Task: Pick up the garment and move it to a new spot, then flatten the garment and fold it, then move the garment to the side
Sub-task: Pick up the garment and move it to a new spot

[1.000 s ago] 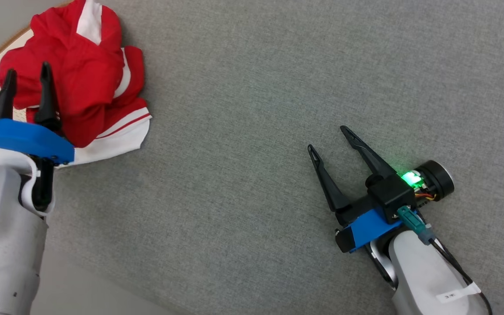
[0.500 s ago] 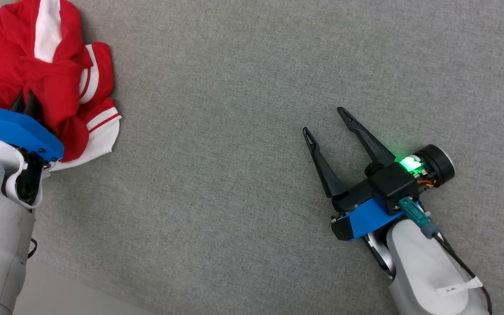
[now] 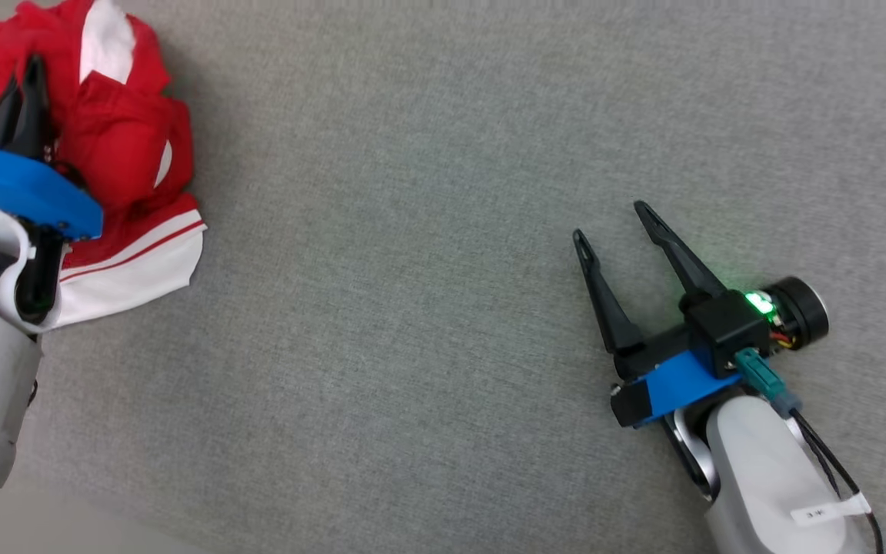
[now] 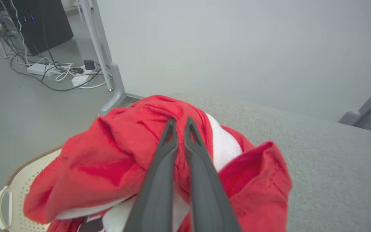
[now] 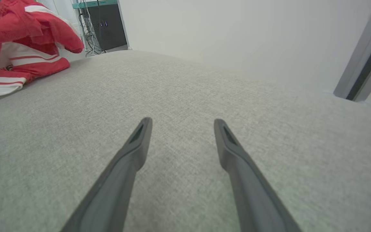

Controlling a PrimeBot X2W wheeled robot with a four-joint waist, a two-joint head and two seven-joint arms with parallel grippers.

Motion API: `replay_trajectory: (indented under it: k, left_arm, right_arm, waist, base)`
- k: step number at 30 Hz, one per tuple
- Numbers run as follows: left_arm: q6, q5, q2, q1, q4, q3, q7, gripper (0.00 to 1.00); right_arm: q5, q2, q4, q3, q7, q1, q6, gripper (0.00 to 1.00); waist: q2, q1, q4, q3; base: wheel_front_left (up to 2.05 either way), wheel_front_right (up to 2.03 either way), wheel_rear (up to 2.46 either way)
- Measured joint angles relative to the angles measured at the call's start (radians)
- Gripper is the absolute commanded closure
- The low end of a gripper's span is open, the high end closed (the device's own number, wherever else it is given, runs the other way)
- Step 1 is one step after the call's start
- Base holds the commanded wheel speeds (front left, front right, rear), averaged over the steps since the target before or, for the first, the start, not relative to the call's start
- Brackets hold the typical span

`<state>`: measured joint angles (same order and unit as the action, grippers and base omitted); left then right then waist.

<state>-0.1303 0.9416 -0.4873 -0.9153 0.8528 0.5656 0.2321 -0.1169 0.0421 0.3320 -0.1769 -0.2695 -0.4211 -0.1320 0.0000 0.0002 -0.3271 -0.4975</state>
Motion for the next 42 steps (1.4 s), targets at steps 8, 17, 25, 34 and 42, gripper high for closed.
replay_trajectory:
  k: [8,17,25,34,42]
  left_arm:
    - [0.000,-0.024,-0.012,-0.054,-0.174,0.089,0.027,1.00]
    - [0.000,-0.068,0.076,-0.043,-0.375,0.161,0.030,1.00]
    - [0.000,-0.083,0.206,0.017,-0.426,0.279,0.030,1.00]
    - [0.000,-0.095,0.270,0.124,-0.386,0.402,0.030,0.83]
    - [0.028,-0.221,0.228,0.272,-0.360,0.134,0.031,0.00]
  right_arm:
    - [0.072,0.004,0.000,0.028,0.004,0.071,0.001,0.00]
    - [0.148,0.007,-0.015,0.058,0.005,0.121,0.001,0.00]
    - [0.187,0.008,-0.034,0.079,0.006,0.151,0.001,0.00]
    - [0.213,0.008,-0.037,0.086,0.006,0.169,0.001,0.00]
    - [0.211,0.008,-0.049,0.116,0.006,0.181,0.001,0.00]
  waist:
    - [0.0000,-0.0001,0.088,0.061]
    - [0.0000,-0.0001,0.274,0.091]
    - [0.0000,-0.0002,0.426,0.115]
    - [0.0000,-0.0003,0.495,0.149]
    - [0.0000,-0.0003,0.450,0.192]
  base:
    - [0.00,0.00,0.00]
    - [0.00,0.00,0.00]
    - [0.00,0.00,0.00]
    - [0.00,0.00,0.00]
    - [0.00,0.00,0.00]
